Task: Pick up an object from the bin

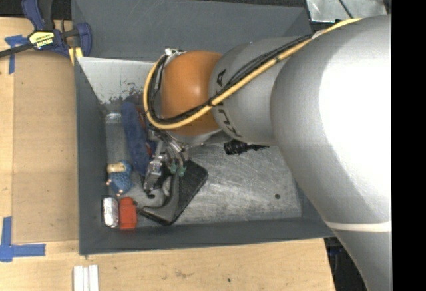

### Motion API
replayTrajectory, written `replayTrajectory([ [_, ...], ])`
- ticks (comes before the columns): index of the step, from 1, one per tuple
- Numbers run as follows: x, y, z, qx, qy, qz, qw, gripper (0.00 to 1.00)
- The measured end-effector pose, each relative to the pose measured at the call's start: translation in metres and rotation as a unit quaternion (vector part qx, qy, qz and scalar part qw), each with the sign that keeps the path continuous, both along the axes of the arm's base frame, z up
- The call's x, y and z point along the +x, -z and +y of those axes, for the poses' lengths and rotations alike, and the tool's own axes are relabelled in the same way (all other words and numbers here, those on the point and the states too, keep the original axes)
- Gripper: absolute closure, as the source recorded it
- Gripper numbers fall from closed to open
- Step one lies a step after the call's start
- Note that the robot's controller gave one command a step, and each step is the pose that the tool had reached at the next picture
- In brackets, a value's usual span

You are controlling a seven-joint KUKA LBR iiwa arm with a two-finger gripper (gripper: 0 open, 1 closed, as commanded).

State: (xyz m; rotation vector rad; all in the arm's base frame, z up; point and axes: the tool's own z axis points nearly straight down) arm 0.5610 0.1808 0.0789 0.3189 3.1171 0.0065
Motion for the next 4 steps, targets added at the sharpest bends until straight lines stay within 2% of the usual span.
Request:
replayTrajectory([
  [1, -0.045, 0.003, -0.040, 0.004, 0.006, -0.0096, 0.9999, 0.00],
  [2, -0.043, 0.001, -0.040, 0.003, 0.003, -0.0092, 0.9999, 1.00],
  [3, -0.051, -0.107, -0.050, -0.002, -0.127, -0.0005, 0.9919, 1.00],
  [4, -0.071, -0.154, 0.020, -0.001, -0.207, 0.0003, 0.9784, 1.00],
])
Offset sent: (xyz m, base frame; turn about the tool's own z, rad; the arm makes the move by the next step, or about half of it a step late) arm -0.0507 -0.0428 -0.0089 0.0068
